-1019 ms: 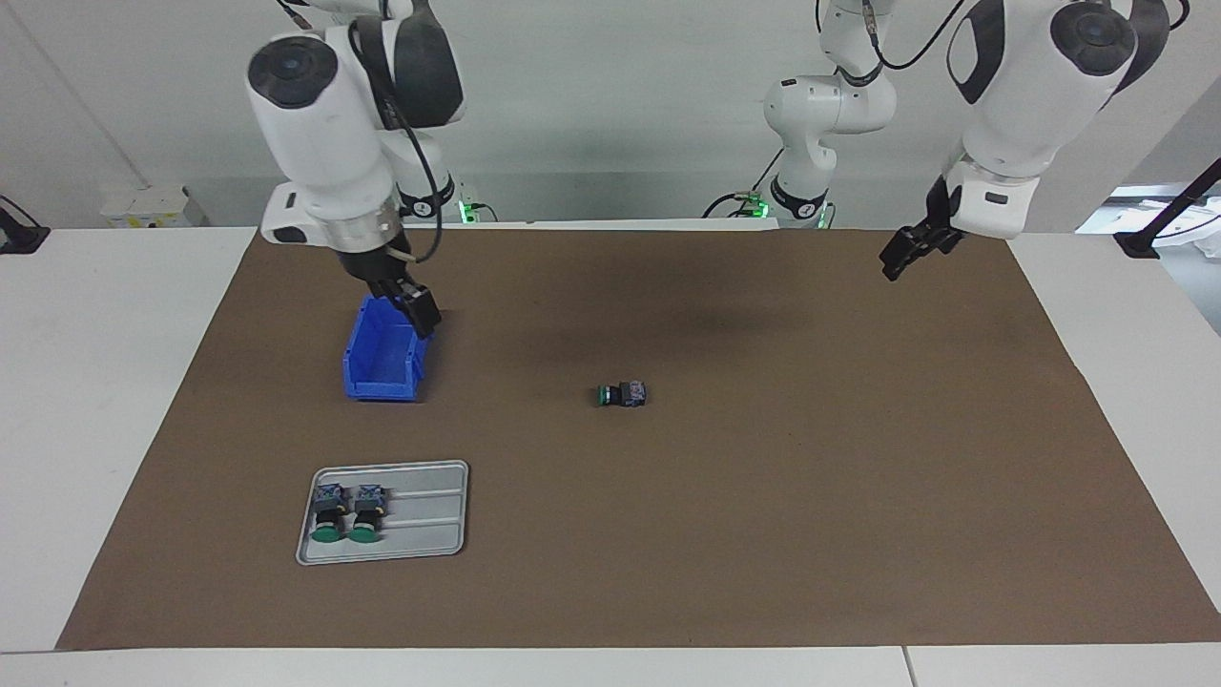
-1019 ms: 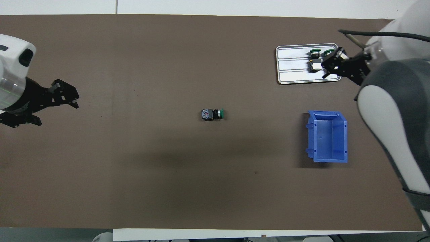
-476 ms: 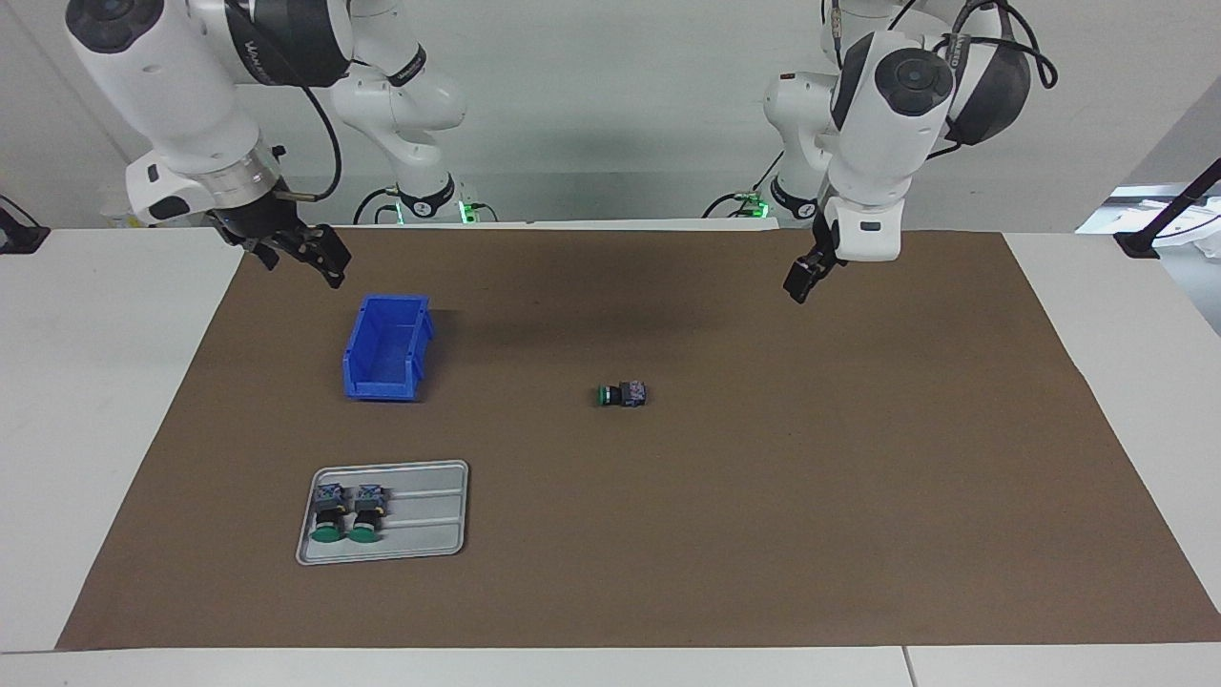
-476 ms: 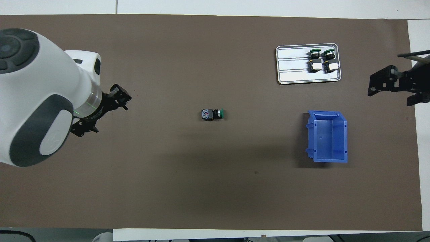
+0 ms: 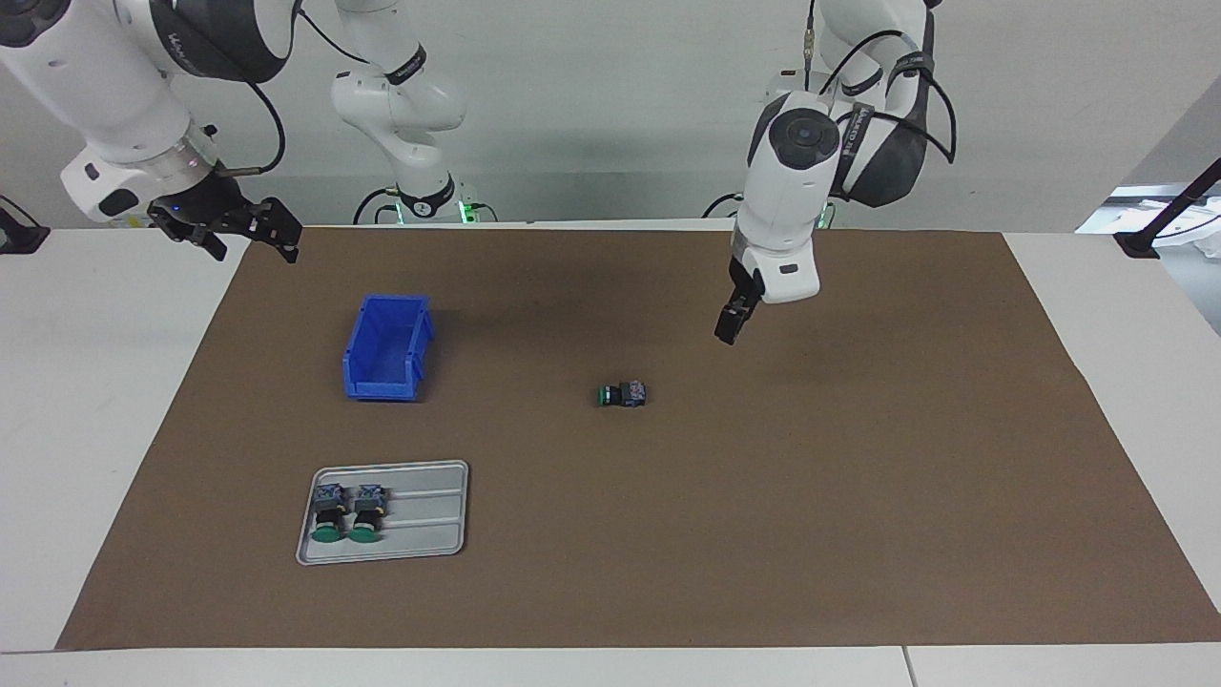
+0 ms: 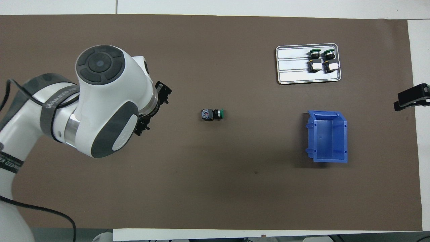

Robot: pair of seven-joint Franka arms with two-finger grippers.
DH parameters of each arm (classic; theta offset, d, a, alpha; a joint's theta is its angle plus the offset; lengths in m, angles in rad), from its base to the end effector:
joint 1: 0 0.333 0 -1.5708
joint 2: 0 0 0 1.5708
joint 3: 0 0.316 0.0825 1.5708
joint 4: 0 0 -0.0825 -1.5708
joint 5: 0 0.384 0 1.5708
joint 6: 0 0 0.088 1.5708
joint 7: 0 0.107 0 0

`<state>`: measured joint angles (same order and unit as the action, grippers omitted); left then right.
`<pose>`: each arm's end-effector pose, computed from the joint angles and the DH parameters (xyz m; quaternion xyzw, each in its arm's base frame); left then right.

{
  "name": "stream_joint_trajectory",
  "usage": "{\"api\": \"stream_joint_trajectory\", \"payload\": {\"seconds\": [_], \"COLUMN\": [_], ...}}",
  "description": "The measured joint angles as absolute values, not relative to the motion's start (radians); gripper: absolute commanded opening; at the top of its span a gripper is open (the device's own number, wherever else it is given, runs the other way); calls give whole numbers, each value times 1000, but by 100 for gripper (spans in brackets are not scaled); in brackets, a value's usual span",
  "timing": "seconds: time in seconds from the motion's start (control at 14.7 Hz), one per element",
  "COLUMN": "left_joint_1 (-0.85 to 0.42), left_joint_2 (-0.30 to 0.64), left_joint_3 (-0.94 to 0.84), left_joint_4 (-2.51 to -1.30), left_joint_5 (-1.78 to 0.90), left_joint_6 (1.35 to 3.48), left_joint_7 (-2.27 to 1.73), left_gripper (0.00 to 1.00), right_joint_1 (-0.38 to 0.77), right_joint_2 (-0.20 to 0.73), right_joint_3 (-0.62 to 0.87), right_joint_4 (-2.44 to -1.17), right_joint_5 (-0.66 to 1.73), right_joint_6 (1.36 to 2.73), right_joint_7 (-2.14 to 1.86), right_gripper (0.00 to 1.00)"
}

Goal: Place and press button with both arms
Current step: 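Lower the left gripper onto the top of the green button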

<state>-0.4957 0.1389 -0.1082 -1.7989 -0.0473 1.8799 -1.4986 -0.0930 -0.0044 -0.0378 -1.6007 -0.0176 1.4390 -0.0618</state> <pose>0.4893 -0.3387 0.4624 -0.8973 -0.4395 0.0401 0.0100 0.5324 -0.0722 0.6026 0.9963 -0.0348 -0.0790 0.0011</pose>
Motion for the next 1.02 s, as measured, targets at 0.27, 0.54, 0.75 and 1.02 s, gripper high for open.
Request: {"api": "stream_joint_trajectory", "payload": {"seconds": [0.27,0.54,0.75,1.02], "left_joint_1": [-548,-593,-635,-680], "left_joint_2": [191,247,318,431], "left_joint_3": [-108,-108,-108,-107], "left_joint_4": [-1797,-1781,-1723,-1643], "left_joint_5": [-69,-70,-70,-67], "left_joint_6": [2004,2056,2059,2072], "left_joint_7": [-1628,-1694,-1775,-1902], "left_gripper": [98,98,98,98], "right_joint_1": [-93,-83,-82,-82], "right_joint_2": [-5,-5,-6,-6], "right_joint_3": [-41,-41,-40,-40], "right_joint_4": [-1601,-1602,-1602,-1602], "right_joint_5": [-18,-17,-17,-17], "right_joint_6": [1455,1455,1455,1455], "right_joint_7": [-62,-62,-62,-62], "right_gripper": [98,98,98,98]}}
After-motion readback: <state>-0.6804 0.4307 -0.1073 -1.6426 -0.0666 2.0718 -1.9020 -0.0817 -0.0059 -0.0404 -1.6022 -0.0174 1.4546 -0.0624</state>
